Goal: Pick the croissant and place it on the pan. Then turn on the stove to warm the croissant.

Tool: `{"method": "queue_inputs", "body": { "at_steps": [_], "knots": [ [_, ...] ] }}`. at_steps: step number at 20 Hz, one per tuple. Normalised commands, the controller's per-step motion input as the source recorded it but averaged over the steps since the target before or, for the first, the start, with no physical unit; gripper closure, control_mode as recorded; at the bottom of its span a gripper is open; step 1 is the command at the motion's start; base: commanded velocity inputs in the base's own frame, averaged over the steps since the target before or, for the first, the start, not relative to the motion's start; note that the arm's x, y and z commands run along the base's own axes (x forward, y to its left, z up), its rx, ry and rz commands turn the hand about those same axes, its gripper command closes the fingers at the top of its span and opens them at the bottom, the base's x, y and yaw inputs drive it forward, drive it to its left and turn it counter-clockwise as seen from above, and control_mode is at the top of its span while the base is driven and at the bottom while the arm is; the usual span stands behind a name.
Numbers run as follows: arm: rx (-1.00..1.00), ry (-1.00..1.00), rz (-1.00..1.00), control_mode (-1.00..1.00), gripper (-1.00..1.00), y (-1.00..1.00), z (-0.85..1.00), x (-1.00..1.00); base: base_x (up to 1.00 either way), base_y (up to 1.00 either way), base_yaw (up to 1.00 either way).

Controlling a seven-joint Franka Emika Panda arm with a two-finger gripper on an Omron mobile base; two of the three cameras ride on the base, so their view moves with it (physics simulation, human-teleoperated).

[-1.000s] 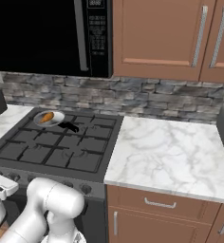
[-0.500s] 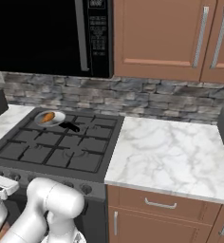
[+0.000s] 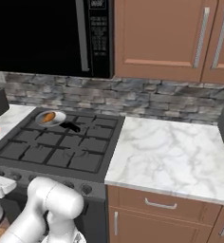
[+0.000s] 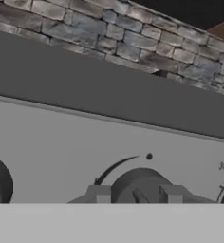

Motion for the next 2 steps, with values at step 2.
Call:
{"method": "queue_inputs", "body": {
  "at_steps": [2],
  "knots": [
    [-0.11,0.29,0.27,-1.00,1.00,-0.58,-1.00,0.80,0.00,0.00,0.00]
  ]
}}
